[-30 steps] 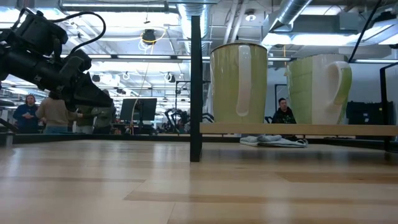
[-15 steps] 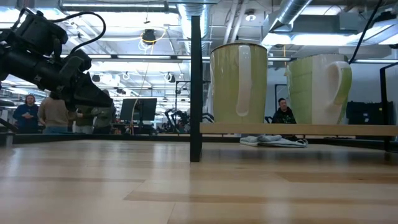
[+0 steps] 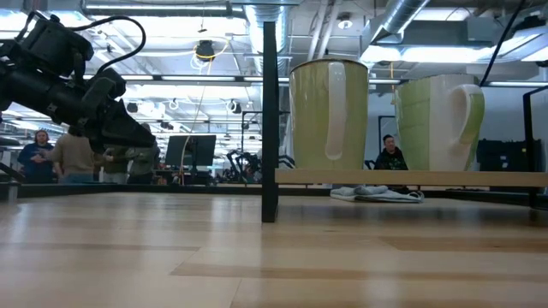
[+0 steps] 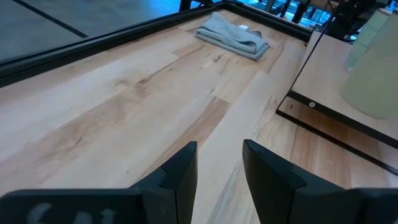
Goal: Stack small to large cups/mugs on shelf
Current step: Put the blue mug on the shelf
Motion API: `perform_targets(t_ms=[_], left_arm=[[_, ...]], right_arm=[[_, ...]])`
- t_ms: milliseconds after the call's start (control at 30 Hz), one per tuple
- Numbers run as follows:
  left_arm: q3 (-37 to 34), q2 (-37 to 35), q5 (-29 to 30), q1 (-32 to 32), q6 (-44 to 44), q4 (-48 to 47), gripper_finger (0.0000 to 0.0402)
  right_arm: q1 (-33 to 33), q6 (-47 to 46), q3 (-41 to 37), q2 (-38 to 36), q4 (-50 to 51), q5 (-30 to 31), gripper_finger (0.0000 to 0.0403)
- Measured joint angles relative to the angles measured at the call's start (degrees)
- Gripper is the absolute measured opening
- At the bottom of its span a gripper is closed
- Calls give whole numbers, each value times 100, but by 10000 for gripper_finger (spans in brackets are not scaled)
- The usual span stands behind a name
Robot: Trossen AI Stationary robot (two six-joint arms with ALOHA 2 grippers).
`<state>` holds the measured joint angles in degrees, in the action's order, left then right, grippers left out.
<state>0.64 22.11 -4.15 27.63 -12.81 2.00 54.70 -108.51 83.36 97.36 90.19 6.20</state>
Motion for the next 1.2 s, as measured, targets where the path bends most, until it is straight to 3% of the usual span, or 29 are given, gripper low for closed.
perform_targets(t_ms=[300,567,833,1200], left_arm=[[0,-1,-2,0,-170,0,119],[-1,-1,-2,-1,-200,0,119],[-1,-2,12,0,-204,2,119],[0,-2,31,1,-204,22,119]], right_arm=[[-47,357,-232,-745,-13,761,17],[-47,408,-772,-1523,-12,777,17],[-168,601,-1519,-2488,-16,1217,17],[-1211,2440,-2071,-3540,-6,1129,17]])
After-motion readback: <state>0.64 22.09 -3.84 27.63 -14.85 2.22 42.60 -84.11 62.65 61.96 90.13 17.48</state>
